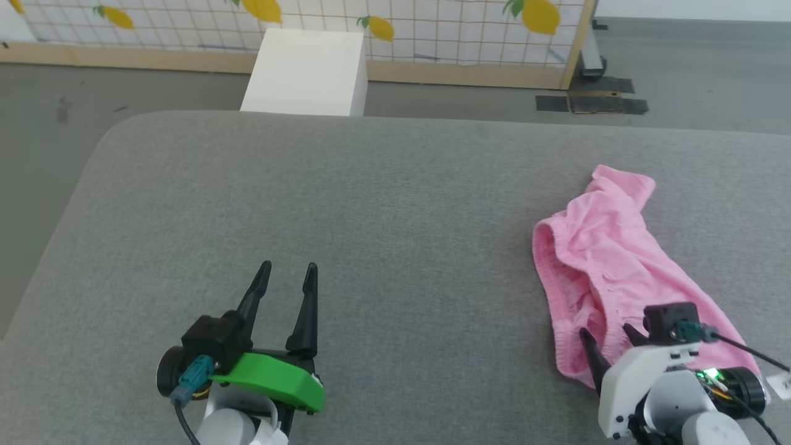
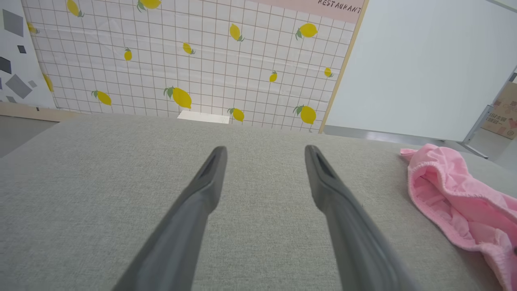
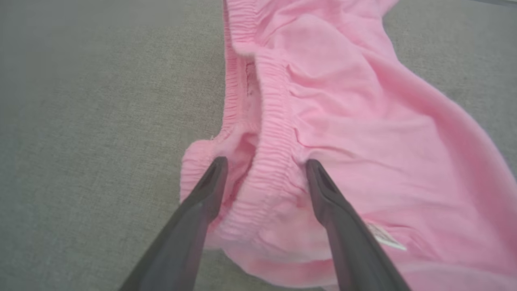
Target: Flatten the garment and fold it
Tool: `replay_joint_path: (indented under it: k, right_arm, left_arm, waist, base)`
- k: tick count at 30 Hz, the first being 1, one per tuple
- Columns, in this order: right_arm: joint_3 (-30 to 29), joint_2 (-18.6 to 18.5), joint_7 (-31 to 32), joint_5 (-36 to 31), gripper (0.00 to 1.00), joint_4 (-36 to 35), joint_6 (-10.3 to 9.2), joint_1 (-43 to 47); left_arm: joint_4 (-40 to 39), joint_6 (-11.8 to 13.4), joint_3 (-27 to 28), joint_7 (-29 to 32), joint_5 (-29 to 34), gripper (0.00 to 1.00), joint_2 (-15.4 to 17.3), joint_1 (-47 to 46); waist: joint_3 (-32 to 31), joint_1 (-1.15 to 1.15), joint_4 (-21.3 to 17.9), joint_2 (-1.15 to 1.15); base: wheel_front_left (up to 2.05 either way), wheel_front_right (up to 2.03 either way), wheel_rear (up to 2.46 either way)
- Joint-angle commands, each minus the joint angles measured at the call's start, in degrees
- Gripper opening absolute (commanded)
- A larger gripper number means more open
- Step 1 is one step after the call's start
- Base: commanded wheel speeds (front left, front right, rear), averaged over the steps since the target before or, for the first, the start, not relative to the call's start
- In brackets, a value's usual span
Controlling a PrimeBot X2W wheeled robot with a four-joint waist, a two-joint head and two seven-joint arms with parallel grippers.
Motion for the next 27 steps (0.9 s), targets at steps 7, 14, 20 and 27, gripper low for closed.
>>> replay_joint_path:
  k: [7,14,20,27]
  right_arm:
    - [4.4,0.0,2.3,-1.3,0.00,-1.8,0.19,-4.5]
    - [20.5,0.0,1.4,0.2,0.00,-1.0,0.19,-12.8]
    - [35.0,0.0,-0.1,4.1,0.00,5.7,0.19,-21.7]
    - [39.9,0.0,-2.0,13.6,1.00,11.8,0.19,-25.2]
  left_arm:
    - [0.2,0.4,-0.8,-0.3,-1.0,1.00,-0.1,-1.9]
    - [0.2,0.5,-0.7,-0.3,-1.1,1.00,-0.1,-2.7]
    - [0.4,0.5,-1.2,-0.3,-1.5,1.00,-0.1,-3.8]
    - [1.0,0.7,-1.8,-0.3,-2.0,1.00,-0.1,-4.2]
  waist:
    - [2.2,0.00,3.2,0.00]
    - [3.3,0.00,4.2,0.00]
    - [4.8,0.00,5.4,0.00]
    - [4.8,0.00,6.3,0.00]
  base:
    - [0.00,0.00,0.00]
    - [0.00,0.00,0.00]
    - [0.00,0.00,0.00]
    - [0.00,0.00,0.00]
